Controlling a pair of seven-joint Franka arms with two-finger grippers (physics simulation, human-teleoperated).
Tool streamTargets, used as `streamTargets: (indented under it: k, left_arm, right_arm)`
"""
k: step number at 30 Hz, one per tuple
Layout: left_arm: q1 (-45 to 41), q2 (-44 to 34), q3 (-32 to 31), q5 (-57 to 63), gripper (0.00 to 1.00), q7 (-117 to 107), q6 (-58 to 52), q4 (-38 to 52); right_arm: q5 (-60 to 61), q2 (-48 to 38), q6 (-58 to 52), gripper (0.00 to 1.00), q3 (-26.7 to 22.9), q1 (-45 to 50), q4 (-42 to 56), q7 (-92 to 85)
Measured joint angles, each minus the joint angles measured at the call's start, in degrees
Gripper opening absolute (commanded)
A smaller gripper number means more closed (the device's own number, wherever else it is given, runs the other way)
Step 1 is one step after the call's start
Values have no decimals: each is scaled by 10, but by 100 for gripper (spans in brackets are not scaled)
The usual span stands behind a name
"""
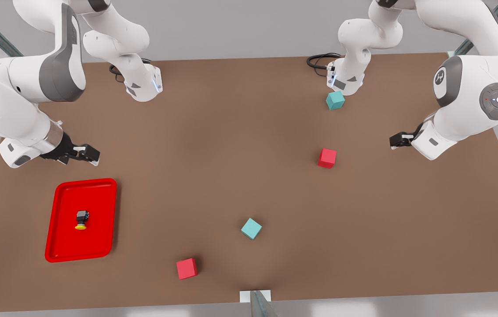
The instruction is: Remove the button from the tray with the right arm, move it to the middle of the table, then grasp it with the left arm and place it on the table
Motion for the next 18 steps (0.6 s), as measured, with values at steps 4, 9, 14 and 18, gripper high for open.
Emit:
streamTargets:
  k: [4,9,14,18]
  left_arm:
    - [0,1,0,0,100,4,3,0]
    - [0,5,-1,0,100,7,5,0]
    - [0,8,-1,0,100,10,6,0]
    - [0,9,-1,0,100,11,6,0]
  right_arm:
    - [-25,74,11,100,-4,-18,-1,-6]
    - [-15,229,95,100,-2,-104,2,-42]
    - [20,310,189,100,-1,-157,2,-104]
    - [39,335,269,100,-1,-177,3,-153]
